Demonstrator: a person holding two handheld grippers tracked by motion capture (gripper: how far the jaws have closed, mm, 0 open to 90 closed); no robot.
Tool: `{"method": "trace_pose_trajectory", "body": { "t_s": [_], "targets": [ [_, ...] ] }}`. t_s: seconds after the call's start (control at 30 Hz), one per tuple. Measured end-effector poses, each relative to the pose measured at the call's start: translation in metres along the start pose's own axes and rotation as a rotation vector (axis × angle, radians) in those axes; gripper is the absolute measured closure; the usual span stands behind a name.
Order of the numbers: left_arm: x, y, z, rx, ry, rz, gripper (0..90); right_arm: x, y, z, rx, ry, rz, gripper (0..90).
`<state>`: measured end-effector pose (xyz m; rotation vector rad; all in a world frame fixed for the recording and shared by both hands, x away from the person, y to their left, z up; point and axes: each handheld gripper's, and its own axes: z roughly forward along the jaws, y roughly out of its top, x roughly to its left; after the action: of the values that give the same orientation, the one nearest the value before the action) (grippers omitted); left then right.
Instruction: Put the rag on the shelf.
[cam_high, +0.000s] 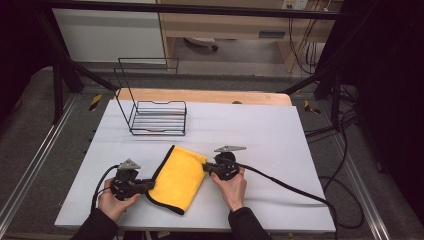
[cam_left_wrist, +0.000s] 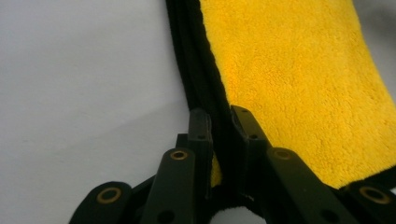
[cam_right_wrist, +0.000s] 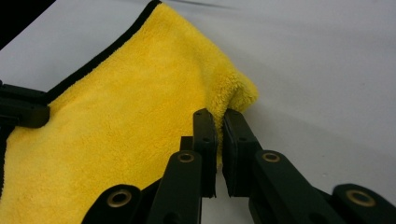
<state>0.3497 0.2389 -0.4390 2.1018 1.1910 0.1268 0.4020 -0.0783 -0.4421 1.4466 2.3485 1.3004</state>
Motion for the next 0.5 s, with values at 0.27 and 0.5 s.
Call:
{"method": "trace_pose_trajectory", "body": {
  "t_s": [0.27, 0.5],
  "targets": [
    [-0.023, -0.003, 0.005, -0.006, -0.038, -0.033, 78.7, -0.014, 0.015, 0.0, 0.016, -0.009, -0.104, 84.9],
    [-0.036, -0.005, 0.011, -0.038, 0.007, 0.006, 76.5, -0.018, 0.018, 0.015, 0.023, -0.036, -0.229, 83.7]
  ]
}}
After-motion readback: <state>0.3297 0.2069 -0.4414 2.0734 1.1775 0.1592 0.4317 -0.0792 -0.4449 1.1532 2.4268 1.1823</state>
